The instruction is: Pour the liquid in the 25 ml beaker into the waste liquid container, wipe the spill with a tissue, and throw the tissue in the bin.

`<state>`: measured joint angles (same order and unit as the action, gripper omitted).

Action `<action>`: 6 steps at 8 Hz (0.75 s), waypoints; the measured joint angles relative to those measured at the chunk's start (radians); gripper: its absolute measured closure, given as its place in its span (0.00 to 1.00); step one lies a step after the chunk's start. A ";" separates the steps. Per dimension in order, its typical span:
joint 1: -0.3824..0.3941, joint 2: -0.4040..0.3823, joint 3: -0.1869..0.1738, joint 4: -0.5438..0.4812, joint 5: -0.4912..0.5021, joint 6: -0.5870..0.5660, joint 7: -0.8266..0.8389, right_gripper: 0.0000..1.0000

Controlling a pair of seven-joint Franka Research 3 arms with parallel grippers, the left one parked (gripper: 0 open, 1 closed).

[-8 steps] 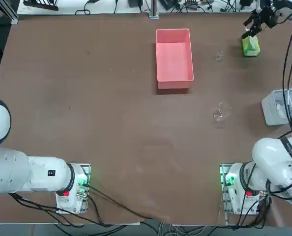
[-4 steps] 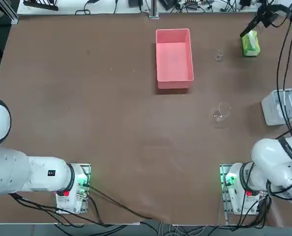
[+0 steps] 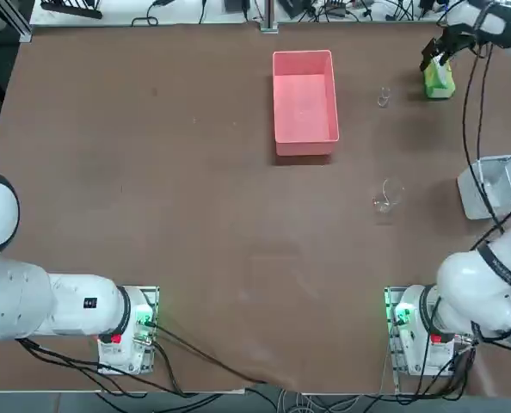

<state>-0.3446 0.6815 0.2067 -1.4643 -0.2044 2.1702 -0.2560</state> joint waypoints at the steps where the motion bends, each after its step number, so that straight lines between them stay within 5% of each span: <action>1: 0.056 0.022 -0.067 0.031 0.000 0.000 0.017 0.00; 2: 0.077 0.047 -0.097 0.058 0.000 0.000 0.020 0.00; 6: 0.078 0.122 -0.122 0.128 0.000 0.002 0.020 0.01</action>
<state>-0.2666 0.8036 0.0843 -1.3359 -0.2045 2.1721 -0.2358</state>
